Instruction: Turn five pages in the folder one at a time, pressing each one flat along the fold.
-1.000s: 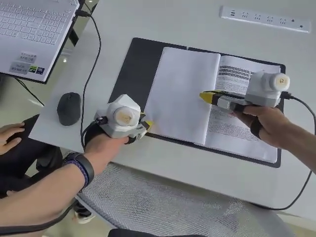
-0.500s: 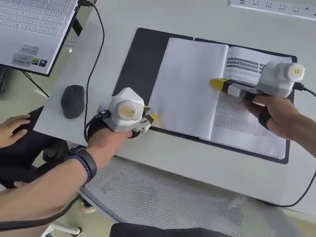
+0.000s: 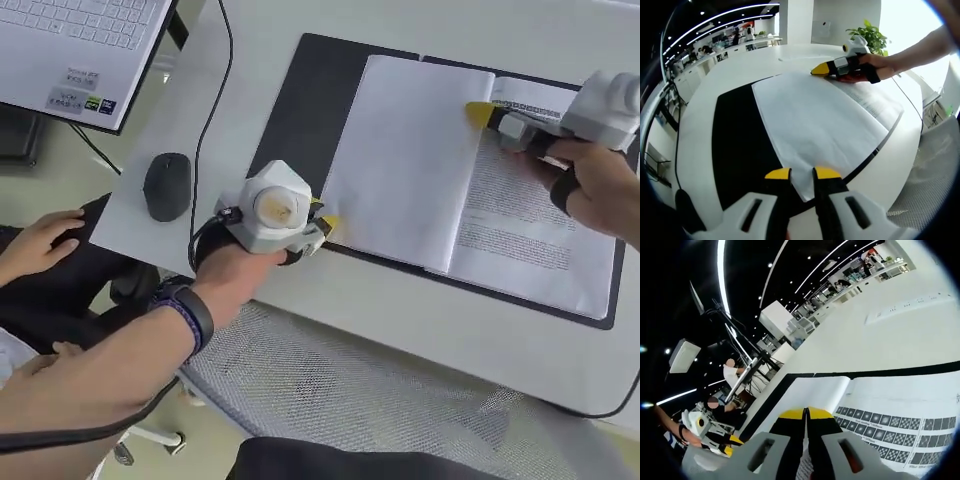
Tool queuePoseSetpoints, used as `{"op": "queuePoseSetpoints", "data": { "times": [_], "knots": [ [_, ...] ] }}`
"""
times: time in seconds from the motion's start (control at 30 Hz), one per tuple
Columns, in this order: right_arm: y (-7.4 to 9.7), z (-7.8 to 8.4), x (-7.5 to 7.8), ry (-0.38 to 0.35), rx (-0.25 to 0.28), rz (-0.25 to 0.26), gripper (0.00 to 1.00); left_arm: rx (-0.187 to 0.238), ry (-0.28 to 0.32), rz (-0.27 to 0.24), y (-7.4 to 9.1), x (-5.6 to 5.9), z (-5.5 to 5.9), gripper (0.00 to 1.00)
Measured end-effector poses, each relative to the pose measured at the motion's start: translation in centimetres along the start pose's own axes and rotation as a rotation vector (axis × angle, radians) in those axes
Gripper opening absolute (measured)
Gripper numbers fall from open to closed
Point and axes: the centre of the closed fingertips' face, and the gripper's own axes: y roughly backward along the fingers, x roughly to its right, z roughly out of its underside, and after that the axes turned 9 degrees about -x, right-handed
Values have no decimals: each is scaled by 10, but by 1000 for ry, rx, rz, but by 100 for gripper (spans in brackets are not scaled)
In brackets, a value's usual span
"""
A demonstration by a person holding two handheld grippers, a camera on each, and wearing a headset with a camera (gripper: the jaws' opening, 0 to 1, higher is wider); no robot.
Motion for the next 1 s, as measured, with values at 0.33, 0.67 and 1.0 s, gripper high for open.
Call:
{"op": "queuePoseSetpoints", "data": {
  "times": [0.33,0.67,1.0],
  "knots": [
    [-9,-30,24,-97,104,55,0,3,12,-3,-1,-1,1,14],
    [-9,-37,25,-128,135,62,0,1,11,-2,-1,-2,2,14],
    [-7,-35,26,-154,157,70,0,-1,15,-2,-1,-2,2,14]
  ]
}}
